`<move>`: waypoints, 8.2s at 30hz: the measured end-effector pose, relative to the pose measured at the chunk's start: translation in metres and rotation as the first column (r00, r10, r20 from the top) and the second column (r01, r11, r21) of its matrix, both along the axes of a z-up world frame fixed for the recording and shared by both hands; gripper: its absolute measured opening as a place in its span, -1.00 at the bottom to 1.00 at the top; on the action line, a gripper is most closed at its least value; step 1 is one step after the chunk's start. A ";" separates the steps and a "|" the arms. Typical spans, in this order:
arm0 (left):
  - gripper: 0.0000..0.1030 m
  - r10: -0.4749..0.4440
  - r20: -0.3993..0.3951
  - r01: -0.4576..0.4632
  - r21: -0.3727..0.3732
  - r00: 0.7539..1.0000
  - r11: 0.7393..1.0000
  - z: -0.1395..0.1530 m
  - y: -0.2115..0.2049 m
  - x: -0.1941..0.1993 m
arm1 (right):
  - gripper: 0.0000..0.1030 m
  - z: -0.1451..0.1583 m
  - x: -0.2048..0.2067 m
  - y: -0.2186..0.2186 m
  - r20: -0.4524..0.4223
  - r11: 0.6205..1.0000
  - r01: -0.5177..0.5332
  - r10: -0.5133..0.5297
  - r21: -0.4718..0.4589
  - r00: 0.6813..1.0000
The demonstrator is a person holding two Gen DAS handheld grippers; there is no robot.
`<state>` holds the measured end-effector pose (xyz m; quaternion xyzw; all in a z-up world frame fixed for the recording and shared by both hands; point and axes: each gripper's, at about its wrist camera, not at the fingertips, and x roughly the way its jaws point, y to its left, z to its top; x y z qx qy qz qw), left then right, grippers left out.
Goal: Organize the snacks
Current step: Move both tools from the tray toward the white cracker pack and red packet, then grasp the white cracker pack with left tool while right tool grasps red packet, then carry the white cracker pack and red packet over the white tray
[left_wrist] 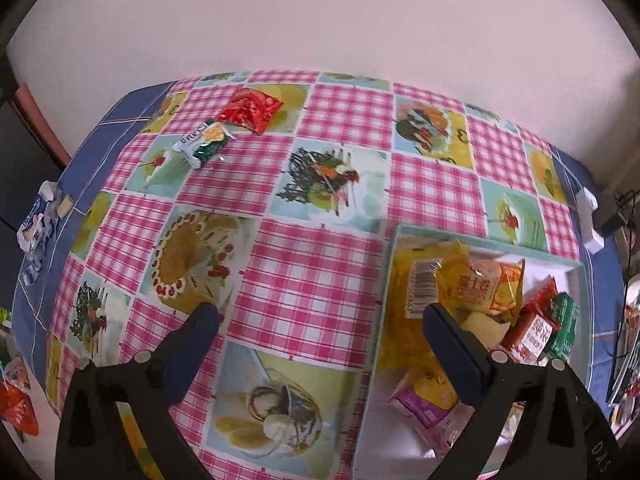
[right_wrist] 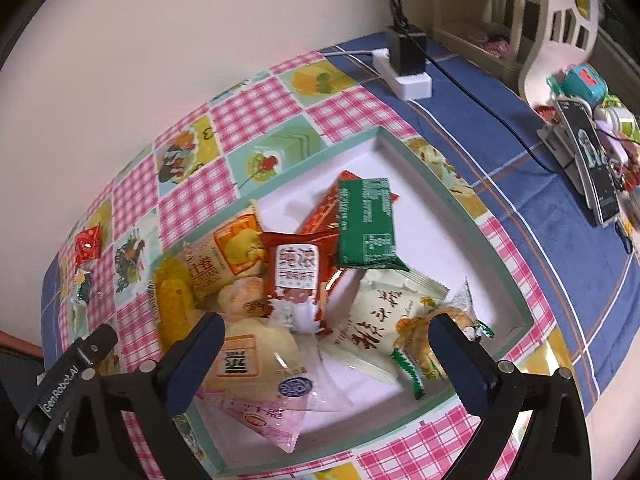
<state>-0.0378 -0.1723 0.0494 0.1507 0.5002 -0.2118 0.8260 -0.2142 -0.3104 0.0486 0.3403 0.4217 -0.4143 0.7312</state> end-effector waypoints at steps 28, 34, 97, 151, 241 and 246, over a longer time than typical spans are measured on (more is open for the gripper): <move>0.98 0.338 0.010 -0.336 -0.069 0.941 0.939 0.022 0.134 0.103 | 1.00 0.007 0.094 0.088 -0.015 0.949 -0.310 0.310 -0.059 0.951; 0.98 0.378 0.019 -0.376 -0.065 0.925 0.924 0.022 0.158 0.113 | 1.00 0.001 0.117 0.109 -0.018 0.929 -0.368 0.367 -0.050 0.930; 0.98 -0.035 0.033 0.039 -0.153 0.999 0.987 -0.022 0.091 0.278 | 1.00 -0.051 0.310 0.056 0.101 0.880 -0.476 0.473 0.007 0.875; -0.02 -0.078 -0.167 0.021 -0.318 0.983 0.948 -0.080 0.085 0.318 | 0.21 -0.087 0.389 0.043 0.001 0.869 -0.479 0.482 0.126 0.876; 0.01 -0.098 -0.099 0.062 -0.317 0.990 0.946 0.022 0.048 0.017 | 0.12 0.023 0.055 0.067 0.080 0.985 -0.165 0.168 -0.046 0.983; 0.01 -0.162 -0.085 0.131 -0.290 0.983 0.948 0.020 0.031 -0.001 | 0.13 0.026 0.034 0.047 0.113 0.995 -0.098 0.101 -0.027 0.989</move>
